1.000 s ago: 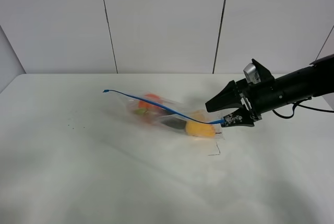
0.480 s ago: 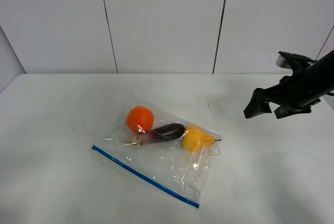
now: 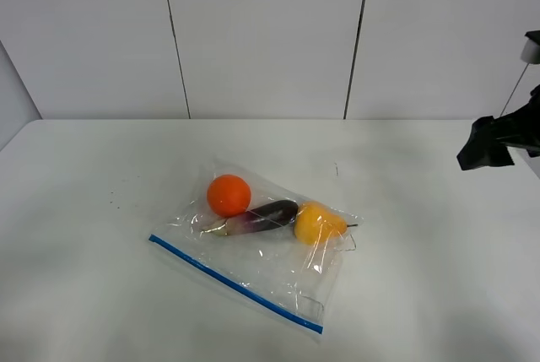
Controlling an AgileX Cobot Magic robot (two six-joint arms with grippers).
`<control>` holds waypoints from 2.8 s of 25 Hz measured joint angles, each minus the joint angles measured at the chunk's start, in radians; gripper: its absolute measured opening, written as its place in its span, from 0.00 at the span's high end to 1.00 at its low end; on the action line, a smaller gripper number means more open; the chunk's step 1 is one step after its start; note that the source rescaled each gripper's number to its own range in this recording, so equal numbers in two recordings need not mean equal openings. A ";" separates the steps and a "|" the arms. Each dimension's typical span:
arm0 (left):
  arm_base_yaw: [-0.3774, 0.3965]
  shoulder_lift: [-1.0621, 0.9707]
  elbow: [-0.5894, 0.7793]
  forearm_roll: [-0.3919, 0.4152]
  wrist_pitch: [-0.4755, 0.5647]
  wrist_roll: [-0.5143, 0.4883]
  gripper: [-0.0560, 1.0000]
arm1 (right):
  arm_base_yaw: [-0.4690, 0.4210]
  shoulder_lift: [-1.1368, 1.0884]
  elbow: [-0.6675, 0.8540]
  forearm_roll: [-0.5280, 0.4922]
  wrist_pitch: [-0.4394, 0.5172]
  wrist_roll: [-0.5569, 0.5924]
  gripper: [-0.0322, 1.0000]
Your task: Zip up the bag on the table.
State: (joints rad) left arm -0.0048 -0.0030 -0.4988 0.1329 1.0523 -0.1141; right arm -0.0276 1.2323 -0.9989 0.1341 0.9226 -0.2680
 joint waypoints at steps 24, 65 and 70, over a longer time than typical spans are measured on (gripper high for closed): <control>0.000 0.000 0.000 0.003 0.000 0.000 0.00 | 0.000 -0.958 0.393 -0.041 0.092 0.064 0.00; 0.000 0.000 0.000 0.004 0.000 0.000 0.00 | 0.000 -1.236 0.503 -0.134 0.101 0.228 0.00; 0.000 0.000 0.000 0.004 0.000 0.000 0.00 | 0.000 -1.236 0.503 -0.134 0.101 0.228 0.00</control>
State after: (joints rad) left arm -0.0048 -0.0030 -0.4988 0.1367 1.0523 -0.1141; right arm -0.0276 -0.0036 -0.4963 0.0000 1.0238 -0.0399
